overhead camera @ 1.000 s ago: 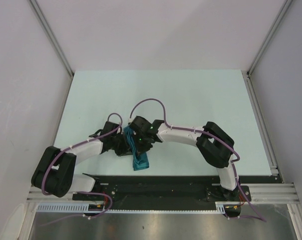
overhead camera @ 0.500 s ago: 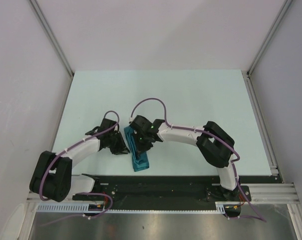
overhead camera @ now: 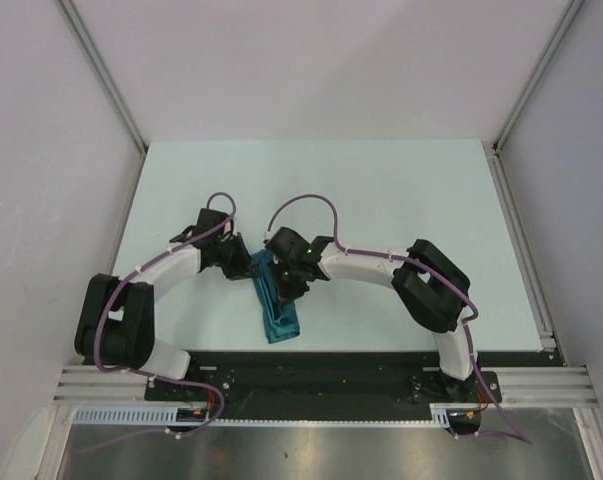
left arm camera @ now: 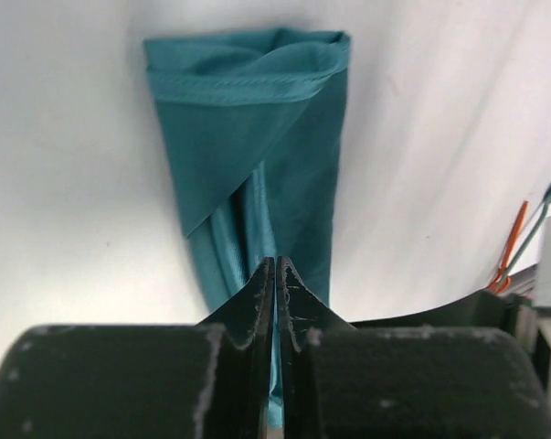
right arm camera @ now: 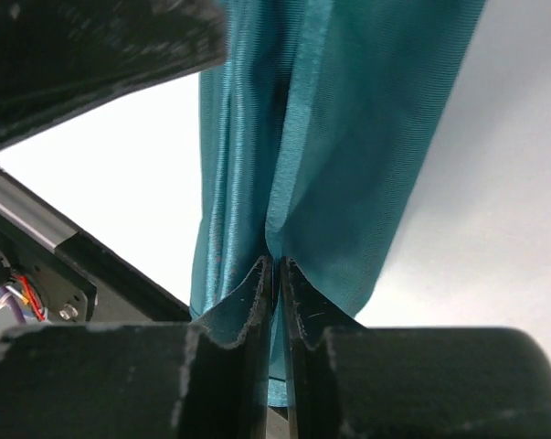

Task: Fold the napkin into a case and place the utensils inside
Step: Stuff the top corner of the smaller-rectangle-folded napkin into the folded napkin, then pick up the top corner of the smaller rectangle folded napkin.

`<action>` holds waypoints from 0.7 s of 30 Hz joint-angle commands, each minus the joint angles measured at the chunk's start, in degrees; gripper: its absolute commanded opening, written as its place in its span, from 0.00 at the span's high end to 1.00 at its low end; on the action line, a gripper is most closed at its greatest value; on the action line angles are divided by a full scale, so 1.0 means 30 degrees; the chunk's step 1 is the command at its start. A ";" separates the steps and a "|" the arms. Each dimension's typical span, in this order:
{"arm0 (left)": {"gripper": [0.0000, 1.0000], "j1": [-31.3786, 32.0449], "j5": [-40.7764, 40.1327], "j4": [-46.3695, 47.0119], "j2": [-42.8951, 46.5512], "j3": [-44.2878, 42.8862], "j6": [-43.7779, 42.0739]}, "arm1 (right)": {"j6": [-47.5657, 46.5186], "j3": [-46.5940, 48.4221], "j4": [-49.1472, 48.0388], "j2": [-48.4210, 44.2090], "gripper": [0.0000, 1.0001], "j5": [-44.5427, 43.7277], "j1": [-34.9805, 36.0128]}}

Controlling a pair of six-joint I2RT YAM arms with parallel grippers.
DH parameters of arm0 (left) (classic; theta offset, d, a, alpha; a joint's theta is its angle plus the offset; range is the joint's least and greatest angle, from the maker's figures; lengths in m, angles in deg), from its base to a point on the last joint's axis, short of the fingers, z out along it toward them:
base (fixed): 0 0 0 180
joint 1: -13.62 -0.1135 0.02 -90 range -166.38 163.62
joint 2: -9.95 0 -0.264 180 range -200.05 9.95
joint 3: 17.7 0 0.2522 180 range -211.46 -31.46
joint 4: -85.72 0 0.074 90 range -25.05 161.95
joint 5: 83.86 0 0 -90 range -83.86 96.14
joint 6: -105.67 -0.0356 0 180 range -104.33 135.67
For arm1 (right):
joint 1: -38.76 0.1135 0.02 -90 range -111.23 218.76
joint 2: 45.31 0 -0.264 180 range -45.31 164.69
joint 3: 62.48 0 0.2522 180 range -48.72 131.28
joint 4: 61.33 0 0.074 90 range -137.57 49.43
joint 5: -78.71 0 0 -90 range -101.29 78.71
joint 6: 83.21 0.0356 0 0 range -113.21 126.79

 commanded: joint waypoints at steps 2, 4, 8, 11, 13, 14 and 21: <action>0.94 -0.0127 0.0905 0.1275 -0.0749 -0.1055 0.0481 | 0.0149 -0.0108 -0.1118 0.0053 0.87 0.0586 0.0068; 0.94 -0.0127 0.0702 0.1449 -0.1335 -0.1115 0.0481 | 0.0325 -0.0313 -0.1557 0.0111 0.87 0.0966 0.0068; 0.95 -0.0127 0.0203 0.1801 -0.2740 -0.0998 0.0305 | 0.0648 -0.0752 -0.2261 0.0140 0.85 0.1406 0.0068; 0.96 -0.0127 0.0056 0.2388 -0.3533 -0.0734 0.0393 | 0.0648 -0.0724 -0.2292 0.0170 0.81 0.1436 0.0097; 0.97 -0.0127 -0.0207 0.2447 -0.3739 -0.0763 0.0334 | 0.0619 -0.0636 -0.2262 0.0111 0.79 0.1407 0.0069; 0.97 -0.0127 -0.0353 0.2447 -0.3652 -0.0763 0.0363 | 0.0590 -0.0578 -0.2175 0.0111 0.75 0.1349 0.0068; 0.93 -0.0273 0.0140 0.1570 -0.1869 -0.1317 0.0421 | 0.0239 -0.0401 -0.1560 -0.0152 0.46 0.0617 0.0243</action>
